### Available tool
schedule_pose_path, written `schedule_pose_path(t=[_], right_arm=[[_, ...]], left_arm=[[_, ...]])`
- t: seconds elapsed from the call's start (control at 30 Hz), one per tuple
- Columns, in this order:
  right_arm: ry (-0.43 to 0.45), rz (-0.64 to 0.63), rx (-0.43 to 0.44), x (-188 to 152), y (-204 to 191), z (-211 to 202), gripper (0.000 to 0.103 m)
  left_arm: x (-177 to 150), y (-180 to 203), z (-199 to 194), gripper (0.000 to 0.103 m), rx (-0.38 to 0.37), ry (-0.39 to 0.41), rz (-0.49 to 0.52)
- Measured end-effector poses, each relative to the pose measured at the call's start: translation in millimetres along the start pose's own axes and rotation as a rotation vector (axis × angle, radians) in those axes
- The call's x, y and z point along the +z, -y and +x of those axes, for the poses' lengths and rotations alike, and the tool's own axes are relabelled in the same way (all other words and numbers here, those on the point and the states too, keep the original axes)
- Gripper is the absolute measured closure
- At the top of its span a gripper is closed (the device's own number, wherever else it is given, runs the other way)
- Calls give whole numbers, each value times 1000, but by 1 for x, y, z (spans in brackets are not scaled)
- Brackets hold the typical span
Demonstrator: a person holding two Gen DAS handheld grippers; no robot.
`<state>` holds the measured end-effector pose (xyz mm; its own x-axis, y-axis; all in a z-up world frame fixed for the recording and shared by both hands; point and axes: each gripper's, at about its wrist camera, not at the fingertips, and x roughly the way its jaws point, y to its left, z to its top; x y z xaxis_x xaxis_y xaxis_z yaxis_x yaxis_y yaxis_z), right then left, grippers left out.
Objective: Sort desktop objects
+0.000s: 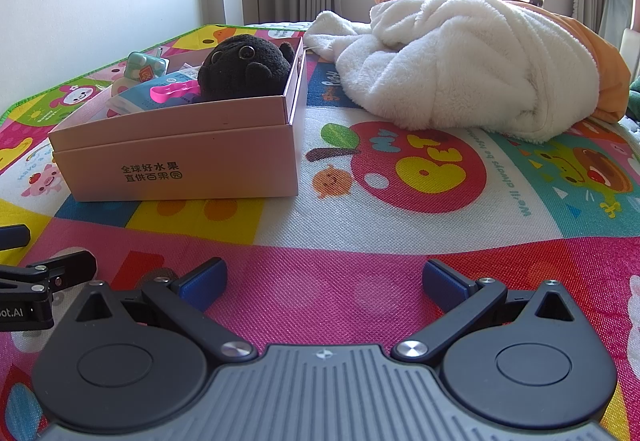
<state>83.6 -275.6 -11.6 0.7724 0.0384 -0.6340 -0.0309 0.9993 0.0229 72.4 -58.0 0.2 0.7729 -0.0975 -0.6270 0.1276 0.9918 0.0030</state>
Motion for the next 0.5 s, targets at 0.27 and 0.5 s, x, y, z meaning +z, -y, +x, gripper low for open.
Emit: schedule_pose_path(t=[0.27,0.5], right_arm=[[0,0,0,0,0,0,0],[0,0,0,0,0,0,0]], left_arm=[[0,0,0,0,-2,0,-3],[0,0,0,0,-1,0,-2]])
